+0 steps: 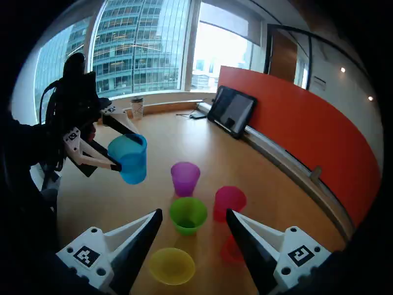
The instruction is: Pour water
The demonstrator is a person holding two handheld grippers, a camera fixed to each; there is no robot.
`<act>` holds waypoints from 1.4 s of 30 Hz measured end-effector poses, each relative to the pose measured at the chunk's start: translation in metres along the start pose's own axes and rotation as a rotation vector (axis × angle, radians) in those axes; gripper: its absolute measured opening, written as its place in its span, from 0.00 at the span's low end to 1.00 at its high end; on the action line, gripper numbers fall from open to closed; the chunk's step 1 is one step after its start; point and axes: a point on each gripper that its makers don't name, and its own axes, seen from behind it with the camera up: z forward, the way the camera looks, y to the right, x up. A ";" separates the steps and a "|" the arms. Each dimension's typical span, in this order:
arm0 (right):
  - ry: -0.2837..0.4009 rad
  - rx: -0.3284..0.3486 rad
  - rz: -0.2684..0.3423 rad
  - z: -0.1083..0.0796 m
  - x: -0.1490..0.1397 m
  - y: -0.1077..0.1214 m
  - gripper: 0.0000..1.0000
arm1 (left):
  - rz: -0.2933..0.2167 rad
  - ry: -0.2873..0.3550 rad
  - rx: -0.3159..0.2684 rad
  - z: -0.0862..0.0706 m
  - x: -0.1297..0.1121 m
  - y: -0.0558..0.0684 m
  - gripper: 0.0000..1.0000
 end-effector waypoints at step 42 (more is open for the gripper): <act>-0.337 0.090 -0.057 0.076 -0.062 -0.009 1.00 | -0.009 0.113 0.092 -0.036 0.031 -0.034 0.89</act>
